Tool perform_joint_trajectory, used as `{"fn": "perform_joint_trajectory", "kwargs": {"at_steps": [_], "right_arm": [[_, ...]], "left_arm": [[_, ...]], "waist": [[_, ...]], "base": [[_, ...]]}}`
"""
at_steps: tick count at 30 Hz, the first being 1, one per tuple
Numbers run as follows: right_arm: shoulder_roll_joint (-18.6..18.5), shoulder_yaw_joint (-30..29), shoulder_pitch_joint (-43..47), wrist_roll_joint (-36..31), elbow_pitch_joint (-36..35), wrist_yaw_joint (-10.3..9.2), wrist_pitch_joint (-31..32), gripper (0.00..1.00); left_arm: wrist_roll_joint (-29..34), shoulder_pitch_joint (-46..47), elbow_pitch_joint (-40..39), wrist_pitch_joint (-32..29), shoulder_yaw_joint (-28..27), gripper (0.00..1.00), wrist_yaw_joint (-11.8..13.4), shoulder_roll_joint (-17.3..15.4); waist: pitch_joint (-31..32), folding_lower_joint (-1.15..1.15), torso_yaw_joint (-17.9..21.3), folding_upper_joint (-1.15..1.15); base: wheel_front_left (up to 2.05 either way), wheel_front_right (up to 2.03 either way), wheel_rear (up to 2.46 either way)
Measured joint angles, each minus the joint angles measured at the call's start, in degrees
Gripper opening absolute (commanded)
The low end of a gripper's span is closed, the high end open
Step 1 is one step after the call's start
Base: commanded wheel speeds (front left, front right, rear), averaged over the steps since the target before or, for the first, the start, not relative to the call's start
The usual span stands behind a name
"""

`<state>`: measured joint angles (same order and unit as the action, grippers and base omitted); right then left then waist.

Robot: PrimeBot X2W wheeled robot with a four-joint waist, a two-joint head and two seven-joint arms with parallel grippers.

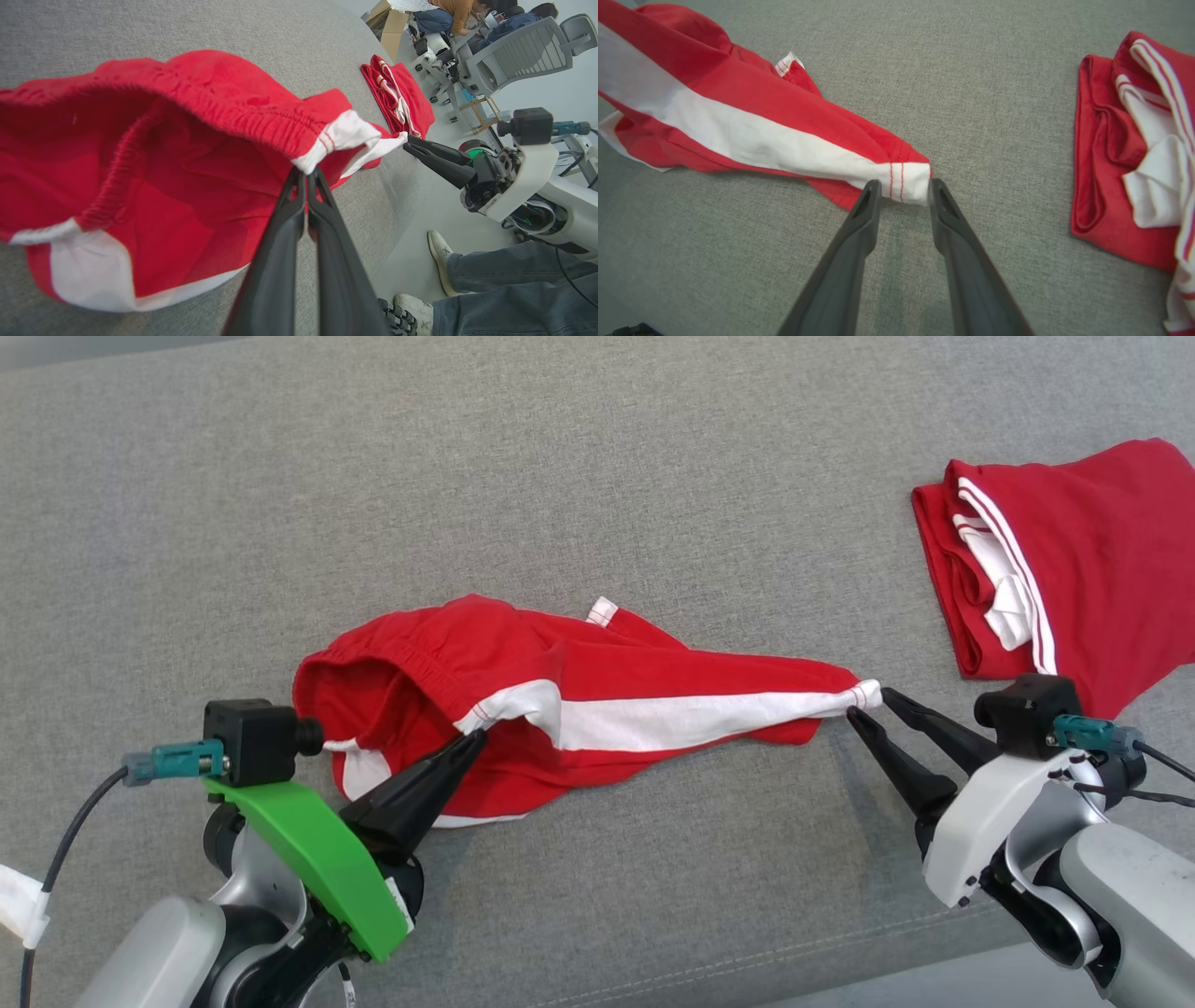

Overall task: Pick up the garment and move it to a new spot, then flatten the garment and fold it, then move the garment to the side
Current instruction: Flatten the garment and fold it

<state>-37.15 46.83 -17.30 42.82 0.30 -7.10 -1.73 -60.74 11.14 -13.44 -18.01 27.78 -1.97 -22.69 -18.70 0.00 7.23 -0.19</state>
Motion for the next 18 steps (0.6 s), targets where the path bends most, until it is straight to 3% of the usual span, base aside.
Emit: {"fn": "perform_joint_trajectory", "kwargs": {"at_steps": [3, 8, 11, 12, 15, 18], "right_arm": [[0.7, 0.2, -0.1, 0.0, 0.7, 0.0, 0.0, 0.58], [1.1, 0.4, -0.2, 0.0, 1.3, 0.0, 0.1, 0.49], [1.1, 0.4, -0.3, 0.0, 1.8, 0.0, 0.1, 0.57], [1.2, 0.4, -0.5, 0.0, 2.0, 0.0, 0.1, 0.5], [1.5, 0.4, -1.1, 0.0, 2.4, 0.0, 0.1, 0.45], [2.0, 0.4, -1.2, 0.0, 3.0, 0.03, 0.1, 0.27]], "left_arm": [[0.0, 0.0, 0.0, 0.0, 0.0, 0.0, 0.0, 0.0], [0.1, 0.0, 0.0, 0.4, -0.1, 0.0, 0.0, 0.0], [0.1, 0.0, 0.0, 0.5, -0.2, 0.0, 0.0, 0.0], [0.1, 0.0, 0.0, 0.5, -0.2, 0.0, 0.0, 0.0], [0.1, 0.0, 0.1, 0.5, -0.2, 0.0, 0.0, 0.0], [0.1, 0.0, 0.2, 0.5, -0.2, 0.0, 0.0, 0.0]], "waist": [[0.0, 0.0, -0.2, 0.0], [0.0, 0.0, -0.4, 0.0], [0.1, 0.0, -0.6, 0.0], [0.1, 0.0, -0.6, 0.0], [0.0, 0.0, -0.6, 0.0], [0.0, 0.0, -0.6, 0.0]], "base": [[0.0, 0.0, 0.0], [0.0, 0.0, 0.0], [0.0, 0.0, 0.0], [0.0, 0.0, 0.0], [0.0, 0.0, 0.0], [0.0, 0.0, 0.0]]}}
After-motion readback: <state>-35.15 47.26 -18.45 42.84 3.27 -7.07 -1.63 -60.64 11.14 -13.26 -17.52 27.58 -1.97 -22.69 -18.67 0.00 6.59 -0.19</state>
